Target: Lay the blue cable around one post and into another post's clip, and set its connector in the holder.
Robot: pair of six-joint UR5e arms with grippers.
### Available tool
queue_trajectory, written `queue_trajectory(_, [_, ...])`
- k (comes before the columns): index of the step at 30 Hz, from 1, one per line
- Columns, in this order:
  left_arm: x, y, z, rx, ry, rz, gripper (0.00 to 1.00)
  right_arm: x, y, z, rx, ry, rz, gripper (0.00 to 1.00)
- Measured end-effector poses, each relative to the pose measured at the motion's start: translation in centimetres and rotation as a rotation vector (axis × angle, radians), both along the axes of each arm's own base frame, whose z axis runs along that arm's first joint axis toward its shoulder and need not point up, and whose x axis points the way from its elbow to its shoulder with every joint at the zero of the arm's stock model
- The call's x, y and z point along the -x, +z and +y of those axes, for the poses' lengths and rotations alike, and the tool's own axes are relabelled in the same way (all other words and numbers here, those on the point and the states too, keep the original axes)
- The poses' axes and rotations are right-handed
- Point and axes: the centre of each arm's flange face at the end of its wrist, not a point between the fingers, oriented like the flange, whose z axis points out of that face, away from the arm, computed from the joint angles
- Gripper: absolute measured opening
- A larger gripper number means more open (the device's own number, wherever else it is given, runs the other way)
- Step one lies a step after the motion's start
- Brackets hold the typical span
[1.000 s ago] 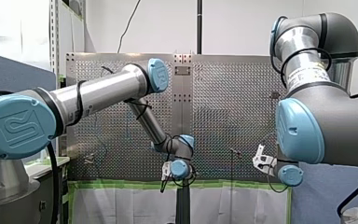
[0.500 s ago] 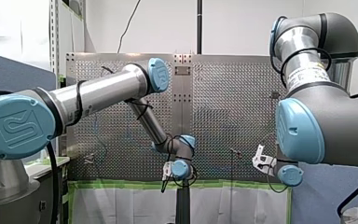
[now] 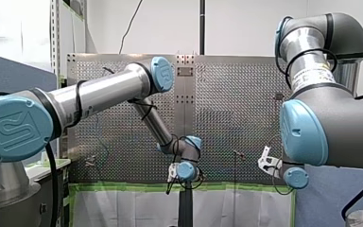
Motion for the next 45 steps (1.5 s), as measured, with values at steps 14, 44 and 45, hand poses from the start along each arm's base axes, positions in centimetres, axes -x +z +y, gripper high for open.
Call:
queue_trajectory(14, [2.3, 3.9, -2.9, 0.033, -0.051, -0.039, 0.05, 1.7, 0.3, -1.7, 0.002, -0.038, -0.025, 0.00])
queue_trajectory(44, [6.4, 5.8, -5.5, 0.077, -0.120, -0.082, 0.05, 4.3, 1.1, -4.6, 0.019, -0.083, -0.007, 0.00])
queue_trajectory(45, [6.5, 5.9, -5.5, 0.077, -0.120, -0.082, 0.05, 4.3, 1.2, -4.8, 0.021, -0.083, -0.008, 0.00])
